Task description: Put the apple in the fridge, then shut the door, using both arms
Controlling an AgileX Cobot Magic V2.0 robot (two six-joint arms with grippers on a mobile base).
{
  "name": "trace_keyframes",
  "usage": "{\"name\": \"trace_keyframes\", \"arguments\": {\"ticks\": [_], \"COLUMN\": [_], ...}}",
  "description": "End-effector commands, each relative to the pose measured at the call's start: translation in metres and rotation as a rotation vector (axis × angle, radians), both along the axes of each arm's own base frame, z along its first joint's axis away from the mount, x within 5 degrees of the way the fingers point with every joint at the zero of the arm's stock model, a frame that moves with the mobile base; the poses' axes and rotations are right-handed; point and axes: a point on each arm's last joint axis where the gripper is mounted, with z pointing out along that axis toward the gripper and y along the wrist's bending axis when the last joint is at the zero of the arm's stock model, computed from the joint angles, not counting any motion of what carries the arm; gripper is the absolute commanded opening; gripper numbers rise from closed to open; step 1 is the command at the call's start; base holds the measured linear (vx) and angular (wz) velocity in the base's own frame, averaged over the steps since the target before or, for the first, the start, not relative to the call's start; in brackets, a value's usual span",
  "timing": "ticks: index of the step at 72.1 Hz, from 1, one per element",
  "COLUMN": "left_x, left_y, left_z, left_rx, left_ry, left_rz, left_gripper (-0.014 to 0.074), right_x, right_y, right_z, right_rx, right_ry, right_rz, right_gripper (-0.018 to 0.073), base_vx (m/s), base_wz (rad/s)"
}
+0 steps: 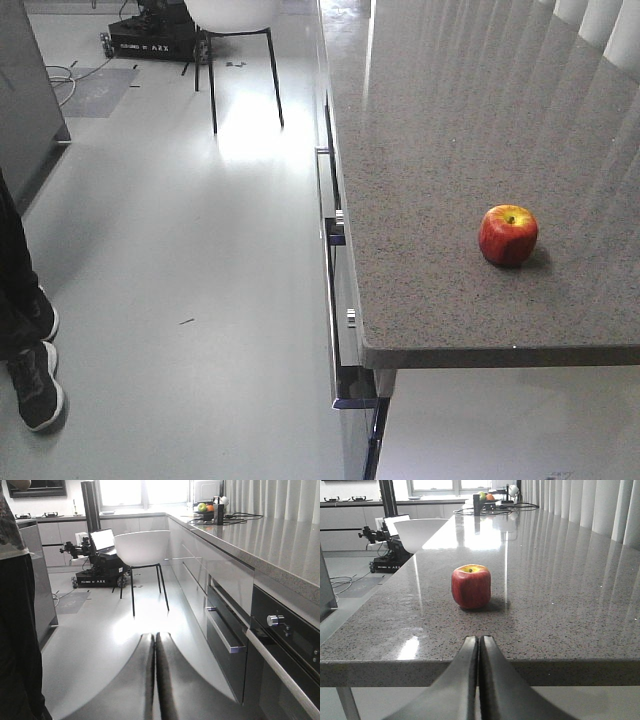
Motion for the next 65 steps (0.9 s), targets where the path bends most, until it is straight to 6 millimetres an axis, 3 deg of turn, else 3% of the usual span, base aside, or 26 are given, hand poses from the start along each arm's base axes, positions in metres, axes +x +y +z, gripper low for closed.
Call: {"name": "trace_keyframes", "arguments": {"ticks": [1,44,65], "left_x": [-0.001,-0.001,-0.001], "left_y": [0.000,0.000,0.000], "left_z": [0.008,0.008,0.008], "left_rx": [-0.010,-0.010,-0.010], "left_ry": [-0.090,-0.090,-0.090], "left_rz": [-0.004,-0.004,-0.004], "left_gripper": [-0.0006,-0.0006,-0.0006], "right_x": [0.001,0.001,0.000], "right_y": [0.000,0.000,0.000], "right_z": [0.006,0.006,0.021], "right_rx": [-0.010,-0.010,0.030], "right_ry": [-0.068,-0.069,-0.235], "right_rz": [0.003,0.003,0.006], "right_gripper": [-0.0003,-0.0003,-0.0003], "base_vx": [0.00,0.00,0.00], "base_wz": [0.00,0.00,0.00]}}
